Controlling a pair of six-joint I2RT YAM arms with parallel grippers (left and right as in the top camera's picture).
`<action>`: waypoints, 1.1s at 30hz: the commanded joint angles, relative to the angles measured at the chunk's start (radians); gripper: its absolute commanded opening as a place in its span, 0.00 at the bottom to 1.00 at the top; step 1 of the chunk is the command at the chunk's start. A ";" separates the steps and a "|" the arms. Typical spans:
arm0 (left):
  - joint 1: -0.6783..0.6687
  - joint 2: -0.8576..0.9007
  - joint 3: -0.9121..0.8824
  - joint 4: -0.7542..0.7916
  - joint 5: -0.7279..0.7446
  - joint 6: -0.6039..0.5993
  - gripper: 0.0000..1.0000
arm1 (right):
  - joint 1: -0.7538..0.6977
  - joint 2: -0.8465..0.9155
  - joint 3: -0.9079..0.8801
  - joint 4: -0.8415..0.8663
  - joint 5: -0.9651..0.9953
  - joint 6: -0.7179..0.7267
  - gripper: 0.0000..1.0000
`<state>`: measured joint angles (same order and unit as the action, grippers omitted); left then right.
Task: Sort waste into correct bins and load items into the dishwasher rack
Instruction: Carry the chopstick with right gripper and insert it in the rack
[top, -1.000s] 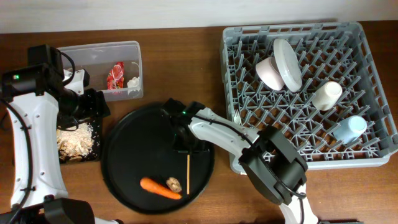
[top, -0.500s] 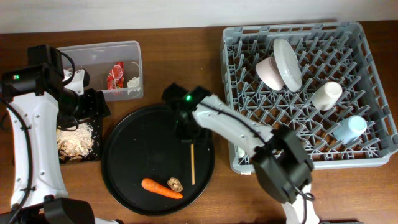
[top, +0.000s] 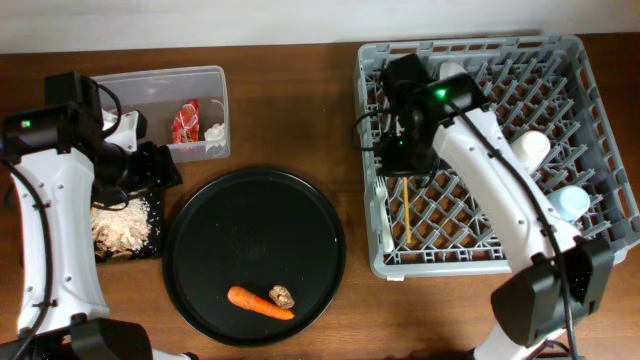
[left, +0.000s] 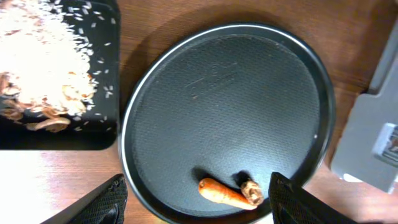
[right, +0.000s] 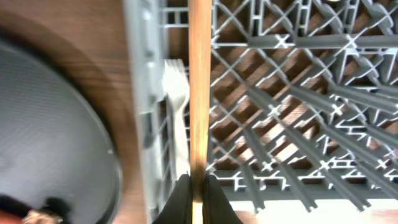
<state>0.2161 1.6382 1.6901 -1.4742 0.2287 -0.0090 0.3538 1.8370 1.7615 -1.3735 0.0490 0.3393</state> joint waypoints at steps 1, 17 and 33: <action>-0.001 0.000 -0.005 -0.005 0.072 -0.006 0.72 | -0.014 0.035 -0.051 0.055 0.012 -0.074 0.04; -0.172 0.000 -0.101 0.018 0.071 -0.030 0.73 | -0.014 0.036 -0.131 0.261 0.012 -0.074 0.36; -0.362 -0.171 -0.246 -0.020 -0.008 -0.386 0.99 | -0.135 -0.212 -0.078 0.070 0.075 -0.148 0.66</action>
<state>-0.0937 1.5639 1.5406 -1.5223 0.2661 -0.1890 0.2920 1.6585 1.6676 -1.2705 0.0948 0.2272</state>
